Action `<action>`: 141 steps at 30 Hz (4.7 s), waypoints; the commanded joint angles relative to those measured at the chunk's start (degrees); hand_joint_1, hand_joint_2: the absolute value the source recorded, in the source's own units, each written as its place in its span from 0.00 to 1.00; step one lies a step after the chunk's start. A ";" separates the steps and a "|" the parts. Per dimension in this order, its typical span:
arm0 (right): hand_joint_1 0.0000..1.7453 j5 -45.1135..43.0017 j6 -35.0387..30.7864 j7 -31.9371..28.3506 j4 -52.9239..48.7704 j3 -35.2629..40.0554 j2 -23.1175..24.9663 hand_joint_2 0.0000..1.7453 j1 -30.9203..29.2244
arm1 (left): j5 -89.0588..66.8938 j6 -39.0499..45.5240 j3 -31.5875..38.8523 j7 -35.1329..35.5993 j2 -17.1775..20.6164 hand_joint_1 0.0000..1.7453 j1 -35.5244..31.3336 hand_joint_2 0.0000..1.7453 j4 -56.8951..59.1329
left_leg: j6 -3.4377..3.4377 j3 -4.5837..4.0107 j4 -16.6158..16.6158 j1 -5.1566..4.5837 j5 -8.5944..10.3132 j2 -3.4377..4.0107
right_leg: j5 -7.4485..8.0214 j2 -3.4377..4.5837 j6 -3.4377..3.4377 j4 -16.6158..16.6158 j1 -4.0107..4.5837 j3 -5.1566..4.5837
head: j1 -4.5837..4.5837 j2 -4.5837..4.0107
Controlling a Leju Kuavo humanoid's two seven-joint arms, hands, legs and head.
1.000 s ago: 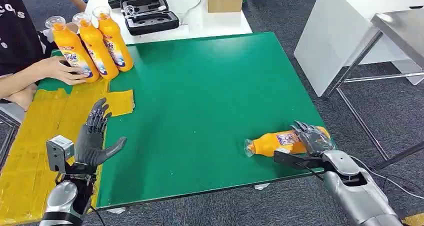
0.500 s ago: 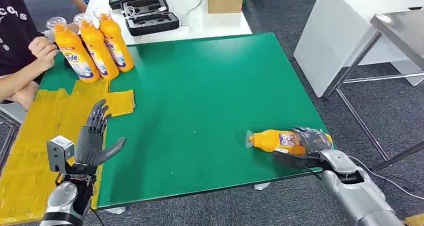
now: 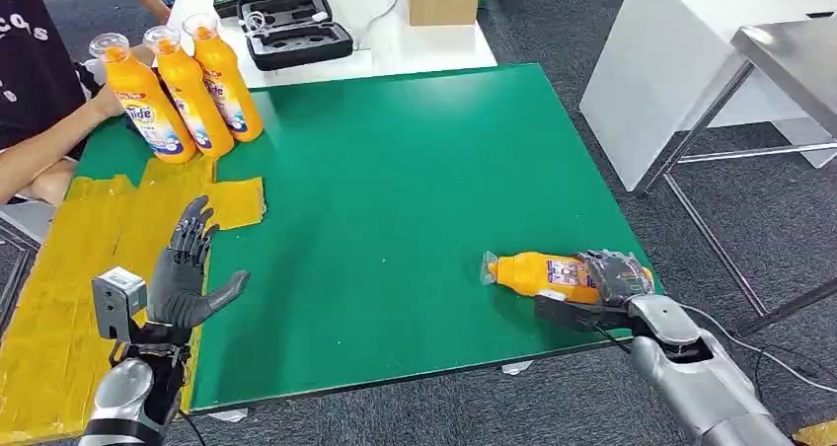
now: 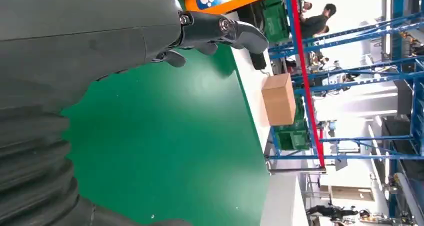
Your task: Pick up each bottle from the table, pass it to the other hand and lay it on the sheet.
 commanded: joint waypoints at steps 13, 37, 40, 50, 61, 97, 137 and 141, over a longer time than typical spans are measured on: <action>1.00 -52.02 -13.74 -26.53 9.15 -16.57 33.87 1.00 -9.03 | 2.39 -2.36 -17.87 3.96 3.26 0.00 -15.24 1.00 11.45 | -0.15 0.04 0.08 0.20 0.01 -0.22 | -0.14 -0.06 -0.19 0.11 0.19 0.04 | 0.02 0.00; 1.00 -37.54 -12.07 -31.26 28.90 8.18 40.93 1.00 -19.09 | 7.64 -8.80 -29.35 4.55 -0.59 0.00 -23.92 1.00 14.39 | -0.09 -0.40 0.01 0.16 0.27 -0.13 | 0.05 -0.09 -0.21 0.06 0.18 -0.39 | -0.02 0.00; 1.00 -29.94 -17.85 -31.08 29.67 14.28 41.58 1.00 -18.03 | 7.79 -8.59 -30.75 4.86 -1.07 0.00 -24.43 1.00 15.28 | -0.10 -0.36 0.03 0.17 0.22 -0.10 | 0.02 -0.04 -0.23 0.07 0.18 -0.34 | 0.00 0.00; 1.00 -24.93 -23.04 -31.56 29.45 18.94 42.05 1.00 -15.83 | 8.69 -8.23 -30.83 5.02 -0.88 0.00 -24.55 1.00 16.56 | -0.12 -0.24 0.07 0.21 0.13 -0.19 | -0.08 -0.06 -0.26 0.09 0.22 -0.24 | 0.02 0.00; 1.00 -21.22 -26.68 -30.06 27.66 23.58 41.87 1.00 -14.11 | 9.00 -7.49 -30.85 4.47 -1.94 0.00 -24.93 1.00 19.85 | -0.15 -0.13 0.07 0.23 0.07 -0.30 | -0.17 -0.15 -0.29 0.09 0.23 -0.10 | 0.02 0.00; 0.00 -61.47 -3.57 -30.49 -0.33 1.92 34.85 1.00 -1.14 | 2.02 7.61 -21.47 1.40 3.80 1.00 -22.80 1.00 12.51 | -0.16 -0.37 0.12 0.23 0.13 -0.25 | -0.09 -0.11 -0.29 0.14 0.24 -0.37 | 0.00 0.00; 0.00 -49.72 -6.96 -22.65 -23.42 -13.20 32.51 1.00 8.29 | -74.09 19.02 -21.41 26.49 7.52 1.00 -35.37 1.00 61.87 | -0.17 -0.30 -0.09 0.12 0.19 0.00 | 0.03 0.08 -0.31 0.00 0.13 -0.36 | 0.00 0.00; 0.00 -49.65 -6.90 -22.45 -23.07 -13.11 32.51 1.00 8.16 | -72.96 19.10 -19.90 25.91 7.14 1.00 -35.03 1.00 61.50 | -0.18 -0.23 -0.07 0.14 0.22 -0.07 | 0.02 0.03 -0.29 0.01 0.15 -0.26 | 0.02 0.00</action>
